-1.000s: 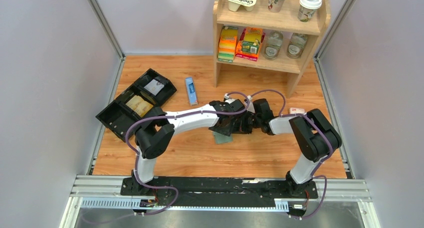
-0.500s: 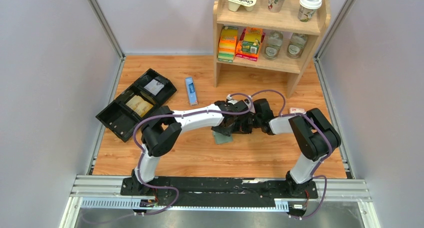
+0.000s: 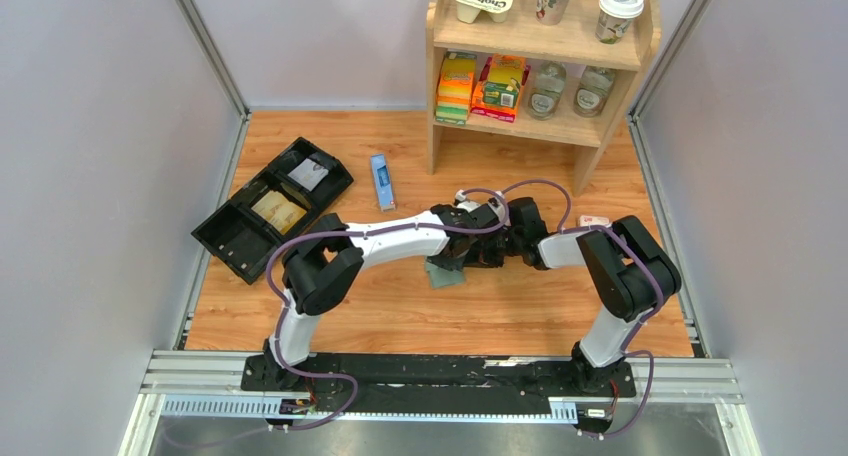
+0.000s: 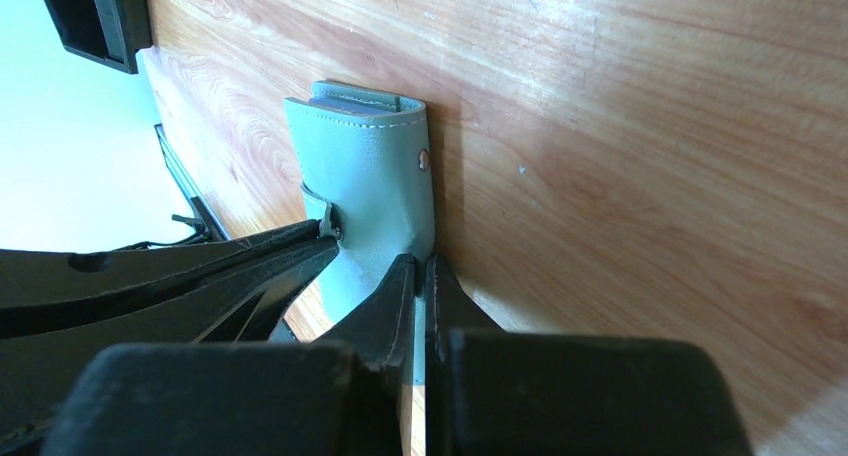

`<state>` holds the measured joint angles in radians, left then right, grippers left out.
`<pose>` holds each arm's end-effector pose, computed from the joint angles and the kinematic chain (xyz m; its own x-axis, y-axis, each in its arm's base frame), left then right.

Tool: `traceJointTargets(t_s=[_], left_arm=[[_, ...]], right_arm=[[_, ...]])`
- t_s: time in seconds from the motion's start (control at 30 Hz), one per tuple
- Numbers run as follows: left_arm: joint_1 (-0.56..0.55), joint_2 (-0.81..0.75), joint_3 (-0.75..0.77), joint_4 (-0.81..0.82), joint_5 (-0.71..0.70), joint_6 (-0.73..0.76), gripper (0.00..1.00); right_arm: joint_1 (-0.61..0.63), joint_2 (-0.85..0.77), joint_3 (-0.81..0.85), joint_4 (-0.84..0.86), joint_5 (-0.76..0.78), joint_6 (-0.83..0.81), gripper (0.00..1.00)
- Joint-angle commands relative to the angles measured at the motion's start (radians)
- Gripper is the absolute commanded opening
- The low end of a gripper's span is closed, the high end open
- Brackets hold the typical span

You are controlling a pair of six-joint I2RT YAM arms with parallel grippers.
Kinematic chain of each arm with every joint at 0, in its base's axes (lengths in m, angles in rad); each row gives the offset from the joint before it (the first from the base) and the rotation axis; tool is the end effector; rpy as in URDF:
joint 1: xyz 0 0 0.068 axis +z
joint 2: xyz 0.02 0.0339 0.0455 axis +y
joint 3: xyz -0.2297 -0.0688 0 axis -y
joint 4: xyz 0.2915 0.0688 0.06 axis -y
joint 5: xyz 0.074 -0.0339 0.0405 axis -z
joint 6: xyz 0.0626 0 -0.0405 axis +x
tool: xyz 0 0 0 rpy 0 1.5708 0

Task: Take the credit cards out of the card holder
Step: Open the card holder at the center of the board.

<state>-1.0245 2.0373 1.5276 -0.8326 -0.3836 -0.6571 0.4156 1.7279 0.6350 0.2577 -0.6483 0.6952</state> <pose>0.2470 -0.3612 0.1002 -0.8577 0.3204 -0.4020 0.2834 0.9472 0.1503 0.2834 0.1664 0.0173 -0.9645 0.1325 -0.2285 -0.0973 0.6261 0.7736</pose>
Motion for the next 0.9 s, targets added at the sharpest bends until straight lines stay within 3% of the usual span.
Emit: traceJointTargets(t_s=[0.0,0.2,0.5,0.6,0.77,0.87], left_arm=[[0.004,-0.041,-0.052,0.029,-0.052,-0.015,0.00],[0.024,-0.158,-0.155,0.111,-0.061,-0.062,0.00],[0.107,-0.405,-0.469,0.366,0.023,-0.159,0.00],[0.113,-0.456,-0.549,0.418,0.048,-0.185,0.00],[0.113,-0.515,-0.656,0.525,0.095,-0.237,0.00],[0.113,-0.563,-0.714,0.572,0.098,-0.251,0.00]], right_arm=[[0.015,0.030,-0.017,-0.014,0.039,-0.016,0.00],[0.015,0.030,-0.018,-0.015,0.039,-0.017,0.00],[0.017,0.024,-0.014,-0.024,0.041,-0.020,0.01],[0.018,0.006,0.000,-0.060,0.050,-0.034,0.14],[0.048,-0.091,0.038,-0.196,0.127,-0.078,0.52],[0.072,-0.177,0.069,-0.308,0.206,-0.117,0.65]])
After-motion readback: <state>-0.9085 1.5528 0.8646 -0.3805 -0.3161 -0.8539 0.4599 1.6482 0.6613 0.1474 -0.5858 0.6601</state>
